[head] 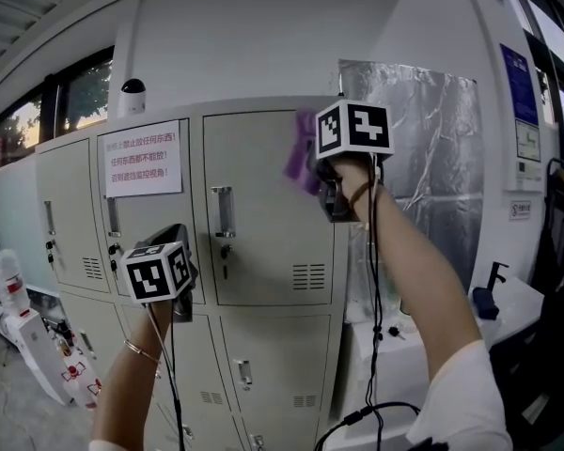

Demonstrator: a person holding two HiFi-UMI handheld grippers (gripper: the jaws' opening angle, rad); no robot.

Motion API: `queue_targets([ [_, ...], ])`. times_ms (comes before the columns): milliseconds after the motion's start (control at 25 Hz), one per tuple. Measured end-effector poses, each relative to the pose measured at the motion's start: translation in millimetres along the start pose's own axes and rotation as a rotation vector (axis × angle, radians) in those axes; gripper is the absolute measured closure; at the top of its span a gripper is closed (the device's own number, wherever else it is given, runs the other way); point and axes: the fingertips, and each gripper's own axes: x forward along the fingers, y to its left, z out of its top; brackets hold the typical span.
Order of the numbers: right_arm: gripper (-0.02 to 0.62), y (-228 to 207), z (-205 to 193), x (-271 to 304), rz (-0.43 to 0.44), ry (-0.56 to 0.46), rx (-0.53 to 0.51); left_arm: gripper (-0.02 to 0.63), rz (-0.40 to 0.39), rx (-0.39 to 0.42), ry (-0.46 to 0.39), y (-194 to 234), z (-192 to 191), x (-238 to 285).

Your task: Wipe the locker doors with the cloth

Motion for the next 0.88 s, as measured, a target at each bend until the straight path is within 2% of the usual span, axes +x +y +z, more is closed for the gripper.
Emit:
queue_targets([
  [280, 0.531, -28, 2, -13, -0.044, -0.004, 0.002, 0.597, 0.001, -0.005, 0.011, 0, -6, 4],
  [480, 0.531, -31, 3, -17, -0.055, -0.011, -0.006, 0.596, -0.005, 0.000, 0.012, 1, -9, 5],
  [640, 0.531, -1, 1, -18, 0.007, -0.031, -0.037, 0.597, 0.008, 0.001, 0.012, 10, -11, 4],
  [880, 0.531, 77, -2, 2, 0.172, -0.047, -0.015, 0.597, 0.062, 0.005, -0.003, 42, -17, -7],
])
